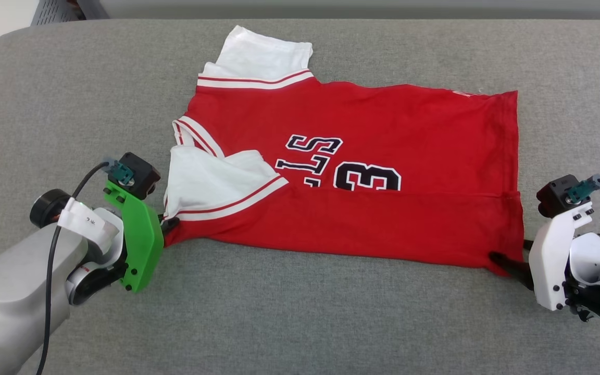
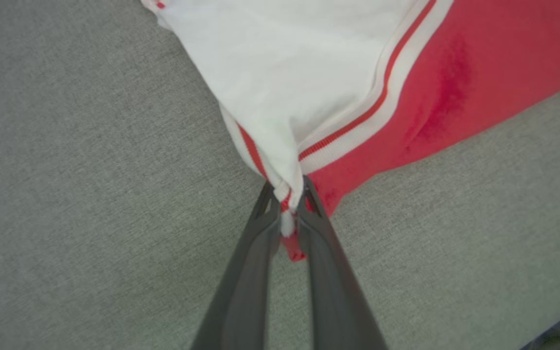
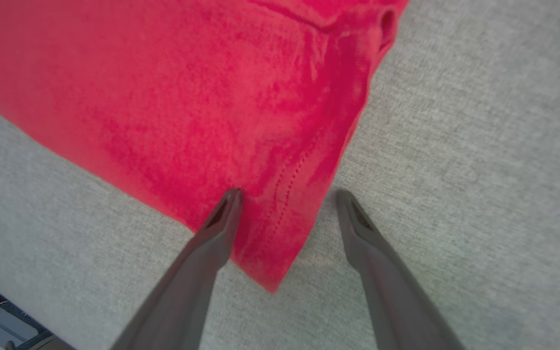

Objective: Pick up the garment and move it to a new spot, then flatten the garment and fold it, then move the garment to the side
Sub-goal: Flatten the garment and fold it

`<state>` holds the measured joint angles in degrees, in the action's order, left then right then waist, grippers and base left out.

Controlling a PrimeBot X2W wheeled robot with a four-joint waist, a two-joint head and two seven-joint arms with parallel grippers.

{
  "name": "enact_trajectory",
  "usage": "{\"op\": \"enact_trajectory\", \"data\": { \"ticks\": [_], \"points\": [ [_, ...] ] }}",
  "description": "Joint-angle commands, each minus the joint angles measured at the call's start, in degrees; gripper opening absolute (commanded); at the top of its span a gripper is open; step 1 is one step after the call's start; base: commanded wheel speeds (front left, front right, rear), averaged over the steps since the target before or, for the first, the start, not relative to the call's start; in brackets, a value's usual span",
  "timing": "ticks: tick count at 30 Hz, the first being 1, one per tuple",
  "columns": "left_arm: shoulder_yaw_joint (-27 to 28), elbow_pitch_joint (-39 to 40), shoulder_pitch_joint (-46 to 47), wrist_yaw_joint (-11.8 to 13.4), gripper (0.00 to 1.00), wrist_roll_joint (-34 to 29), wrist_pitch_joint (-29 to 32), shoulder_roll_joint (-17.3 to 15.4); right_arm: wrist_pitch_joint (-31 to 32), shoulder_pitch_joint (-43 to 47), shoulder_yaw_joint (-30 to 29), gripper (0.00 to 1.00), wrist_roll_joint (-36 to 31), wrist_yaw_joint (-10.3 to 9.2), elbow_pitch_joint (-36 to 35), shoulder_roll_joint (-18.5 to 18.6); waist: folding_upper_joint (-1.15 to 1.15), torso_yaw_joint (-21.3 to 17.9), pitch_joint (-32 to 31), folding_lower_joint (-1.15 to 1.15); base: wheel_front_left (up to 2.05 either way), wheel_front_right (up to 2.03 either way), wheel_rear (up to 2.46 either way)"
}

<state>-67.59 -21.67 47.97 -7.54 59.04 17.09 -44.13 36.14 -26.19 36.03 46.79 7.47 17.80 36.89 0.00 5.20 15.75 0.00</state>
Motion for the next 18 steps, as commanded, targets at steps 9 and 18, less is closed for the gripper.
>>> {"op": "enact_trajectory", "data": {
  "ticks": [9,18],
  "points": [
    [-0.3,-1.1,-1.6,0.2,0.0,1.1,-1.7,-0.5,-6.2,0.7,3.0,0.0,3.0,0.02,0.1,-0.4,0.0,-1.6,-3.3,0.0,0.0,0.0,0.0],
    [-0.7,1.9,-5.1,0.7,0.0,2.5,-2.2,-4.0,-10.8,4.4,0.2,0.0,5.1,0.02,-6.0,4.2,0.0,-2.2,-7.4,0.0,0.0,0.0,0.0]
  ]
}}
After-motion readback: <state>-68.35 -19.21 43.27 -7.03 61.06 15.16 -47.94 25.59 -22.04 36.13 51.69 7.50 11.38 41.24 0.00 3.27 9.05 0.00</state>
